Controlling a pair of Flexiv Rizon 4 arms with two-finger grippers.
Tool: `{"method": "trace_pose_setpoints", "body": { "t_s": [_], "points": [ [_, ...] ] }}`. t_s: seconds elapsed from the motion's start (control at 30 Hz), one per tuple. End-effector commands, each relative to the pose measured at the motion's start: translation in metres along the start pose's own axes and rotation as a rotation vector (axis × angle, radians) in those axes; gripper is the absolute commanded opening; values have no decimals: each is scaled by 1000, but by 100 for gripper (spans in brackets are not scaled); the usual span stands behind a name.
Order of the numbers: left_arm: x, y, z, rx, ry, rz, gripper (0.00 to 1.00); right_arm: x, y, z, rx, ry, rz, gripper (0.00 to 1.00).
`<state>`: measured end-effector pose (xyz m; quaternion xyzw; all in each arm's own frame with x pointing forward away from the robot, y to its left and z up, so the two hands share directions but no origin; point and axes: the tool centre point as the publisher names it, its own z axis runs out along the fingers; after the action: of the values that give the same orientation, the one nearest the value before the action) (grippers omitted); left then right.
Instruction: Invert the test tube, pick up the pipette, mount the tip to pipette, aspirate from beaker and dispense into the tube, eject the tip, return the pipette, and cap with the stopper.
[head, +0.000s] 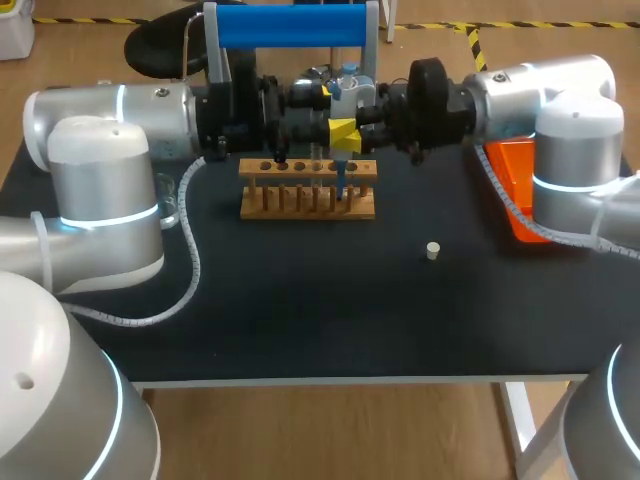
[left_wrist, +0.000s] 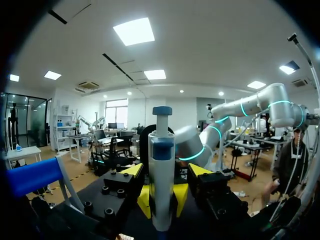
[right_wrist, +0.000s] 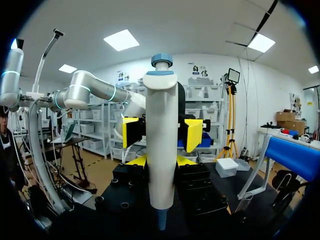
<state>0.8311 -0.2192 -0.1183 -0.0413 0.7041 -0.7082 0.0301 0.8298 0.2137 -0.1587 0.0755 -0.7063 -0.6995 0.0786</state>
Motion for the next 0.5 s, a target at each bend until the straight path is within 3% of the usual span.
{"method": "trace_pose_setpoints", "body": {
  "t_s": [0.03,0.3,0.5],
  "points": [
    [0,0,0,1,-1,1,52,0,0,0,2,0,3,0],
    [0,0,0,1,-1,1,53,1,-1,1,3,7,8,0],
    [0,0,0,1,-1,1,43,1,-1,2,4,12,12,0]
  ]
}}
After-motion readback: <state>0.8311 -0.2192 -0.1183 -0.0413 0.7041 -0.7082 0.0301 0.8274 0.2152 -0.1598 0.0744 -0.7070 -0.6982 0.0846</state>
